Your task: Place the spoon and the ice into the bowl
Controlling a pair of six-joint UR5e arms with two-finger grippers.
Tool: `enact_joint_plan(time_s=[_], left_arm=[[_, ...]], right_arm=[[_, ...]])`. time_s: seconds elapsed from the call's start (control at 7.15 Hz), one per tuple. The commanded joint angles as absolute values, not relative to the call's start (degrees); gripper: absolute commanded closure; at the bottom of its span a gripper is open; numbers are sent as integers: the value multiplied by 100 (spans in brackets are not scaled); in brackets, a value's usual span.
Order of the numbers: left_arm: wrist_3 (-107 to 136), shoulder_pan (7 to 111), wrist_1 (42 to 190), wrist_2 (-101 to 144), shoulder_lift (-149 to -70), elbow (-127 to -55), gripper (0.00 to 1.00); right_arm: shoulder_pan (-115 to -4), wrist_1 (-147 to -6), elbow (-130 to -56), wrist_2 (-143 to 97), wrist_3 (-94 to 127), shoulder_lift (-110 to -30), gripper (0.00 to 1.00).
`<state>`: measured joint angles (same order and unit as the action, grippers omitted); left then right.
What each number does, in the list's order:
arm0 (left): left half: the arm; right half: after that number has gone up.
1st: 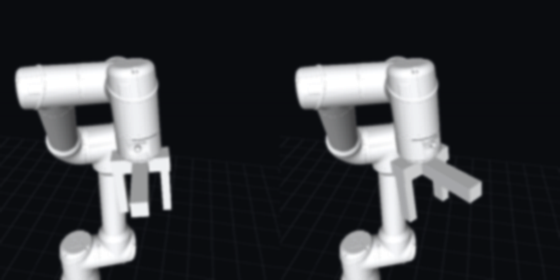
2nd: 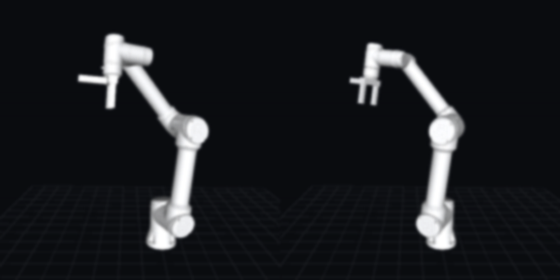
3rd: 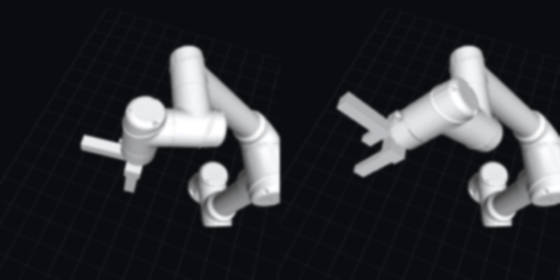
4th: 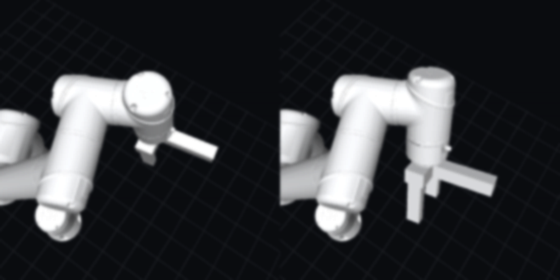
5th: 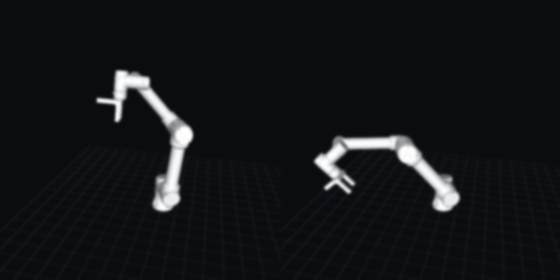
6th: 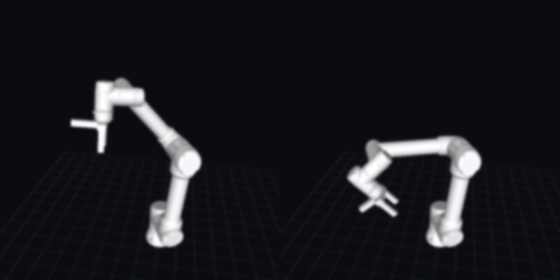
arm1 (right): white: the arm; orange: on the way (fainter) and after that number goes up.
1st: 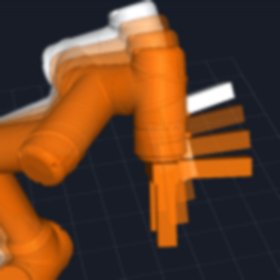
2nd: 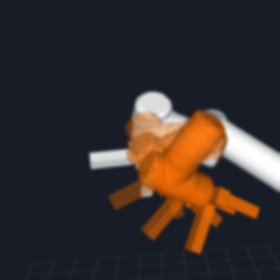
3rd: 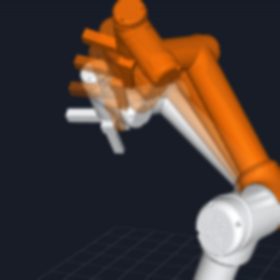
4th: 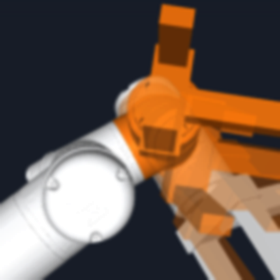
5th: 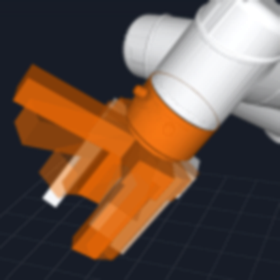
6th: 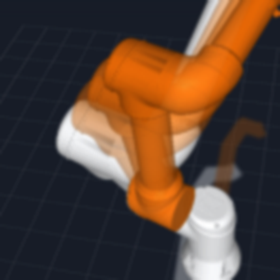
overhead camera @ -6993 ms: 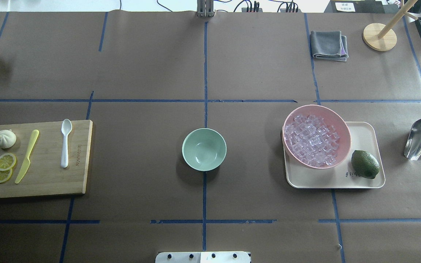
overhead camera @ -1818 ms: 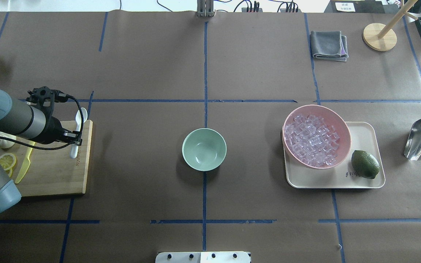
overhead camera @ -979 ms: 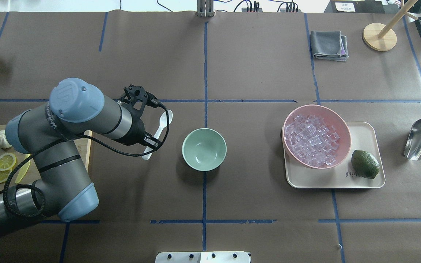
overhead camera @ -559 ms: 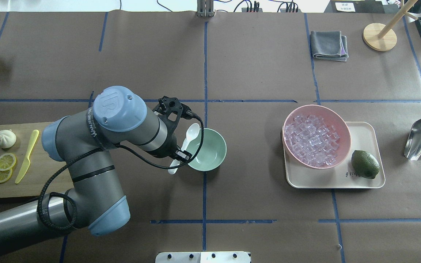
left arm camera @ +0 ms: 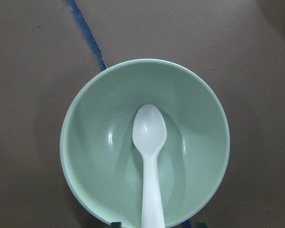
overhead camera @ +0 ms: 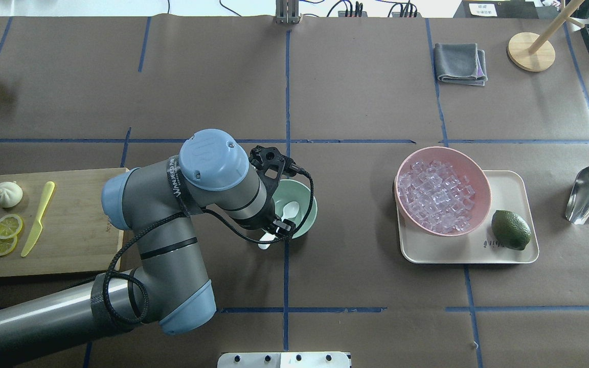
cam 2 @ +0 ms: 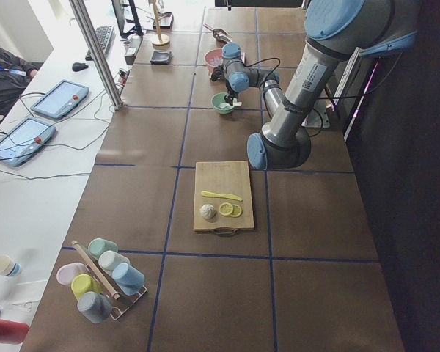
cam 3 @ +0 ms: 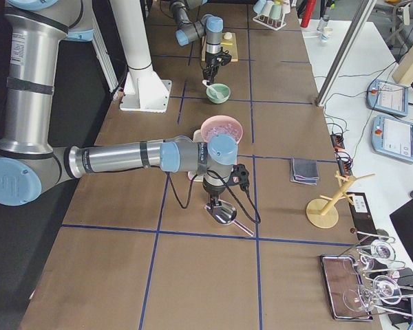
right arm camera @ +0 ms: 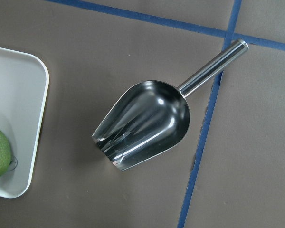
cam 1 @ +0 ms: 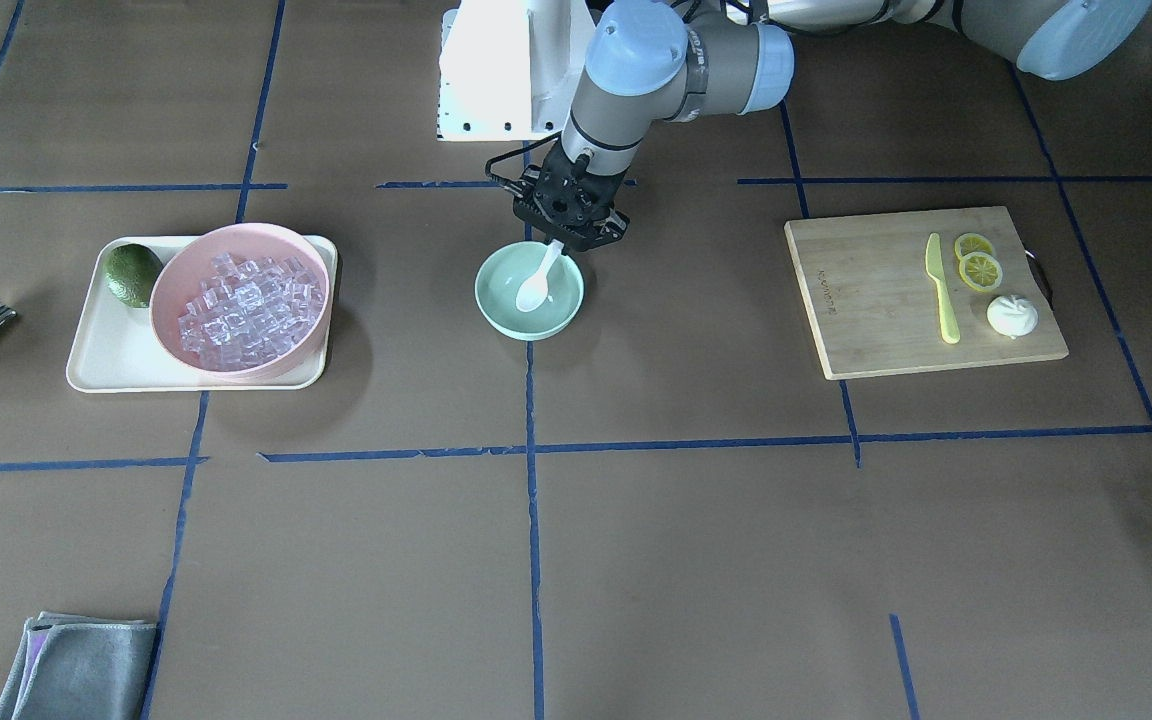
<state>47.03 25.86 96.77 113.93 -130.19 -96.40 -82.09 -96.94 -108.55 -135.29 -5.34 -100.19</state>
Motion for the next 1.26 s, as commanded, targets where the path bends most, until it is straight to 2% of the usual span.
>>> enact_joint_plan(time_s=[0.0, 0.28, 0.7, 1.12], left_arm=[[4685, 2654, 9633, 11818, -12982, -9633, 0], [4589, 3214, 8829, 12252, -12825, -9860, 0], [2906, 4205, 8535, 12261, -11842, -10335, 0], [2347, 5497, 7709, 12313, -10719, -11273, 0]], right_arm=[[-8209, -9694, -10854, -13526, -527, -10011, 0], [-8209, -9694, -10863, -13553, -501, -9976, 0], [-8148, -9694, -10942, -13570, -256, -9888, 0], [-7824, -9686, -11134, -13614, 428, -9721, 0]])
